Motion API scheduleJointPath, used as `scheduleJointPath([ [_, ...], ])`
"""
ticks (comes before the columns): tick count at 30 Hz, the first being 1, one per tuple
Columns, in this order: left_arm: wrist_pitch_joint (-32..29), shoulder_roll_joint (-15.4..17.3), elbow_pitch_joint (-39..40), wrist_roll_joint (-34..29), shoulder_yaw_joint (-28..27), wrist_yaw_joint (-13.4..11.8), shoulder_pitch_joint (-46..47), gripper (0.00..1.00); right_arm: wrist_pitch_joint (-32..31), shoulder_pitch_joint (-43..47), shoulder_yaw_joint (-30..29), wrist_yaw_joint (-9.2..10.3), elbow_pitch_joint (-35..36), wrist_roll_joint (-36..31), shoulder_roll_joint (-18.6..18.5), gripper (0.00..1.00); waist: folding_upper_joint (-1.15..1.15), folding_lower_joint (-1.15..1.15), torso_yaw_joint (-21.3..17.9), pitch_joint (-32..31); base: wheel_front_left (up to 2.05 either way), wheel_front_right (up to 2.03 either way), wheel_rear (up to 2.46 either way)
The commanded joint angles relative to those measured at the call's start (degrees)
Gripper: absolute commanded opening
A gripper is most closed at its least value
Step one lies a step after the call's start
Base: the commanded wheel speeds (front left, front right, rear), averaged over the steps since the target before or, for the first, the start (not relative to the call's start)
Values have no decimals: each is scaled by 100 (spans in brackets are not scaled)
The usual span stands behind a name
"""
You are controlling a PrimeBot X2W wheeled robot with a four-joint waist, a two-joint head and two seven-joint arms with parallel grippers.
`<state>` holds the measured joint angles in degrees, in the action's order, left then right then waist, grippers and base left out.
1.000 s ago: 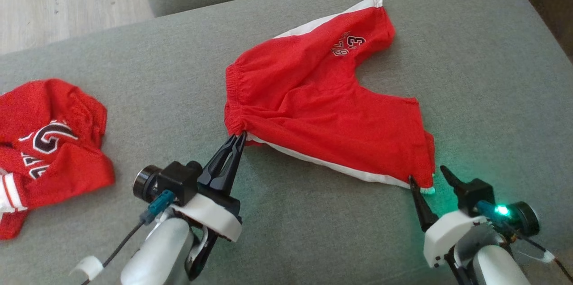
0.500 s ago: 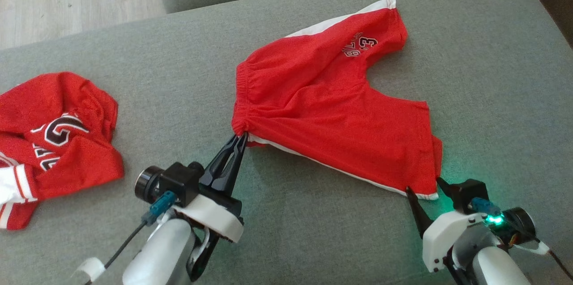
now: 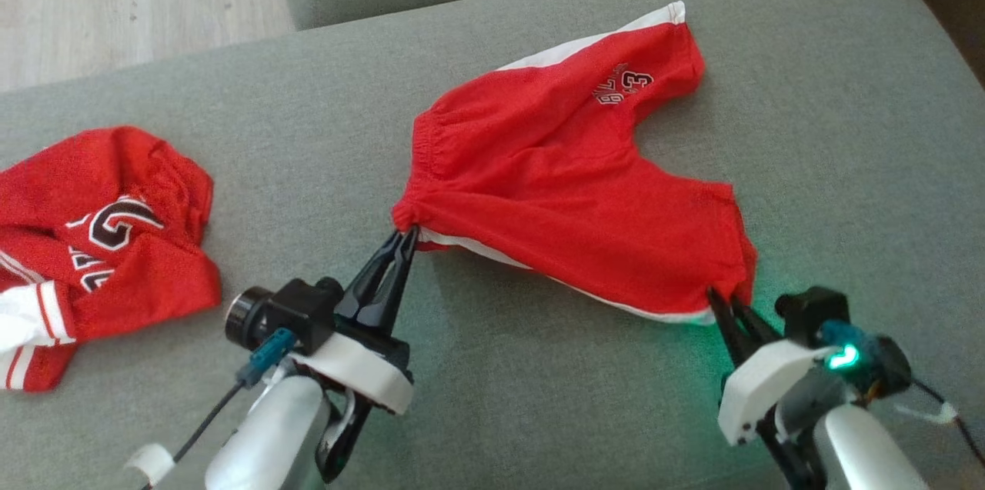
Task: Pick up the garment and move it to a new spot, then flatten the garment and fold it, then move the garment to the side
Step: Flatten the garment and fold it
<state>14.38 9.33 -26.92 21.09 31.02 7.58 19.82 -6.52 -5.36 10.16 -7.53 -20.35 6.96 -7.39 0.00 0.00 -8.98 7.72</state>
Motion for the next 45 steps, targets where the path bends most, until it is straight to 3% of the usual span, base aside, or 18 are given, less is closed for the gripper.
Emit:
scheduleJointPath([
  [1,62,144,203,-68,-294,-9,129,0,140,-300,68,4,348,127,-95,0,0,0,28,-63,0,0,0],
  [12,62,559,366,92,-368,-9,594,0,462,-1449,190,4,936,847,-381,0,0,0,165,-437,0,0,0],
  [19,-146,1074,501,133,-305,-9,1609,0,867,-2711,422,4,807,875,-719,0,0,0,155,-713,0,0,0],
  [28,-372,1427,912,165,-541,-91,2350,0,1267,-3740,434,4,654,744,-920,0,0,0,110,-991,0,0,0],
  [37,-633,1656,1571,214,-444,-162,1849,0,757,-3469,466,4,988,760,-1134,0,0,0,158,-1138,0,0,0],
  [45,-1410,1939,2116,528,-366,-131,1622,0,21,-3140,371,4,1331,743,-1266,0,0,0,196,-946,0,0,0],
])
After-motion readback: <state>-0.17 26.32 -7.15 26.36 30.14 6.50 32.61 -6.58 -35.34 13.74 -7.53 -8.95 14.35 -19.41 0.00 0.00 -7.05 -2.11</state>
